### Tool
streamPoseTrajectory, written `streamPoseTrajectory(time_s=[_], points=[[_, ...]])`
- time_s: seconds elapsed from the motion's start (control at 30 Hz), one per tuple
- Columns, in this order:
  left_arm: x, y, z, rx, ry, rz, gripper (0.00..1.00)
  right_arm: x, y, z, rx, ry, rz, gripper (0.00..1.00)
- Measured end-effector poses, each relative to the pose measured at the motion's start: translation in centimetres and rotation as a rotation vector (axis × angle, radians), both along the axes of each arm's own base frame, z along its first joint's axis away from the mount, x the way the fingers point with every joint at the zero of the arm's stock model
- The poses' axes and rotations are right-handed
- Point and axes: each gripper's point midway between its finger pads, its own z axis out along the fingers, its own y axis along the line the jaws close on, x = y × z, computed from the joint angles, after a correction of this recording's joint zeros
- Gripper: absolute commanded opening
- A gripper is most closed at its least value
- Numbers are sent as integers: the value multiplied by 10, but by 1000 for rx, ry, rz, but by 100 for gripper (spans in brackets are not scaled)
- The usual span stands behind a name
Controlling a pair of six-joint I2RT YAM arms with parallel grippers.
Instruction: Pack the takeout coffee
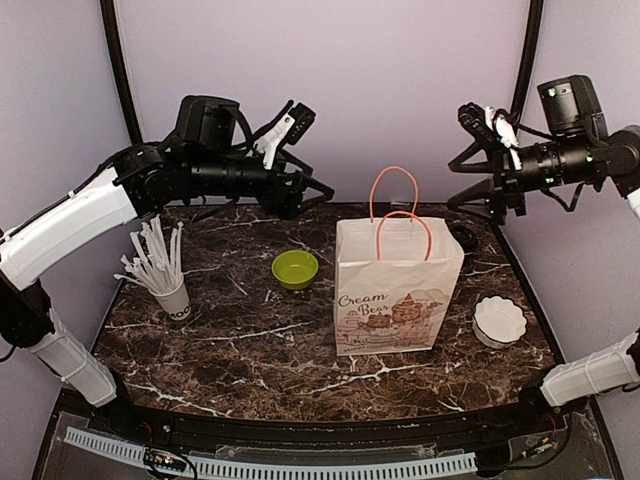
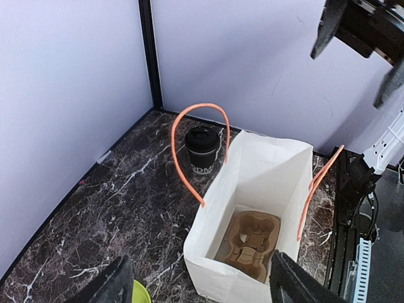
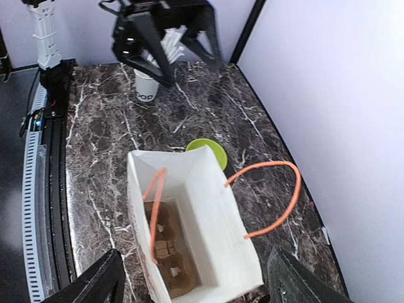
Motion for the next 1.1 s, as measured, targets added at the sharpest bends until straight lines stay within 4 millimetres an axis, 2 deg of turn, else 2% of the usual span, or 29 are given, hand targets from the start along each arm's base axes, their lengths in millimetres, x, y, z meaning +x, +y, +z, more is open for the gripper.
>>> streamPoseTrajectory(time_s=[0.1,0.23,0.27,0.33,0.43,0.47,0.5,0.6,0.7,0.77,0.83,0.93,1.1], points=[[-11,13,-11,12,3,-3,74,26,-22,-2,9,19,-120,76],[-15,17,-31,50,31,-8,73,74,-48,-24,-7,110,-262,73],[-15,17,-34,56,37,-10,72,94,-60,-37,-19,149,-317,72],[-17,17,-38,63,45,-13,73,119,-82,-58,-33,206,-399,71],[-21,23,-52,81,59,-11,73,140,-117,-96,-64,296,-511,67],[-23,27,-58,92,66,-6,73,144,-127,-114,-86,336,-544,65],[-26,31,-63,101,71,-1,73,145,-134,-122,-98,352,-563,64],[-30,41,-69,114,72,18,74,141,-142,-164,-159,400,-566,62],[-33,48,-69,114,65,29,74,113,-142,-231,-244,522,-524,61],[-33,51,-68,113,60,36,74,92,-139,-267,-292,595,-486,59],[-34,52,-68,111,56,41,74,71,-131,-294,-332,655,-437,57],[-34,54,-72,117,61,45,74,58,-113,-311,-360,680,-363,57],[-33,54,-74,119,68,52,74,58,-78,-317,-317,696,-257,56]])
